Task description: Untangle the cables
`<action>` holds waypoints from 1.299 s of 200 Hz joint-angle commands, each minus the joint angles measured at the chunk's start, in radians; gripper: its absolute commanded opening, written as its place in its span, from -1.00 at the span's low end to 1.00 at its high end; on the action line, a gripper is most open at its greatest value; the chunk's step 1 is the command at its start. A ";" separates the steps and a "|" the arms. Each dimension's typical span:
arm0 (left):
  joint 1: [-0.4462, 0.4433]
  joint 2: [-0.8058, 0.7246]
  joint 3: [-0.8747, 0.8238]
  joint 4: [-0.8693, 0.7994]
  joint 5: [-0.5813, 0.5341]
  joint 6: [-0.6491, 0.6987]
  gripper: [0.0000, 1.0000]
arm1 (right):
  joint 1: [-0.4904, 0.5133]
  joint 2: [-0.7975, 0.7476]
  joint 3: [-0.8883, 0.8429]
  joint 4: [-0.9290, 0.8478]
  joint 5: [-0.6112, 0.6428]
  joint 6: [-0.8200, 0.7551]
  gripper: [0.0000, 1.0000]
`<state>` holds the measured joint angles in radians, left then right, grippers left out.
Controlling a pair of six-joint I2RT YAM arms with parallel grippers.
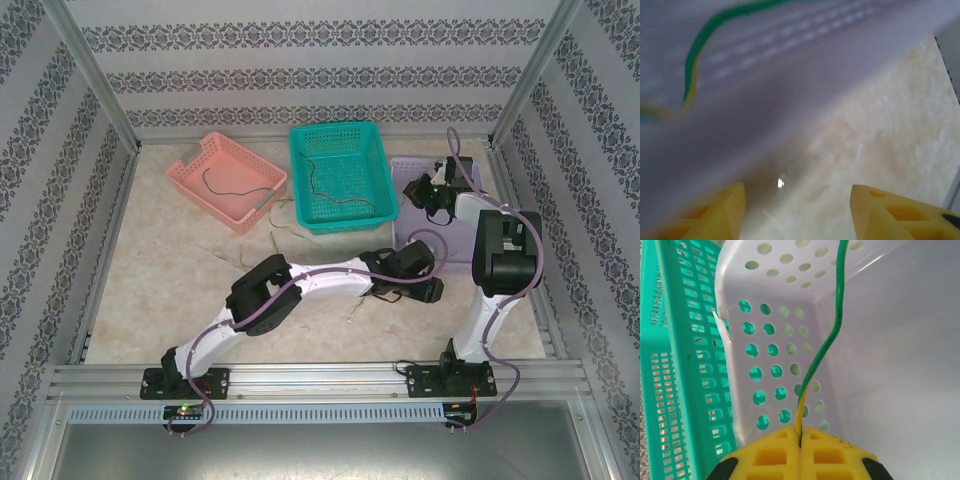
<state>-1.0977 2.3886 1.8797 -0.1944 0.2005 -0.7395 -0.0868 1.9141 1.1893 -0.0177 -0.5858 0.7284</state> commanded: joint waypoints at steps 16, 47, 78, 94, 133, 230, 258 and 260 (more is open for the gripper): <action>0.019 0.071 0.120 0.008 -0.047 -0.062 0.17 | 0.015 -0.123 -0.091 -0.062 -0.031 0.040 -1.00; 0.038 0.086 0.137 0.015 -0.050 -0.075 0.16 | 0.016 -0.188 -0.152 -0.078 -0.052 0.077 -1.00; 0.045 0.085 0.137 0.019 -0.039 -0.077 0.14 | 0.016 -0.209 -0.197 -0.072 -0.060 0.122 -1.00; 0.045 0.082 0.132 0.021 -0.022 -0.077 0.14 | 0.013 -0.159 -0.168 -0.097 -0.068 0.127 -1.00; 0.045 0.070 0.113 0.043 0.007 -0.070 0.10 | 0.036 -0.009 -0.042 -0.118 -0.118 0.129 -1.00; 0.048 0.021 0.090 0.047 0.021 -0.048 0.06 | 0.048 0.153 0.174 -0.306 -0.141 0.006 -0.65; 0.047 -0.041 0.064 0.046 0.019 -0.051 0.08 | 0.039 0.068 0.246 -0.431 -0.046 -0.091 -0.19; 0.047 -0.045 0.062 0.045 0.019 -0.051 0.08 | 0.037 0.062 0.252 -0.439 -0.040 -0.097 -0.18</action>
<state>-1.0645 2.4504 1.9675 -0.1917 0.2241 -0.8124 -0.0422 2.0644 1.3739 -0.3077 -0.6910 0.7361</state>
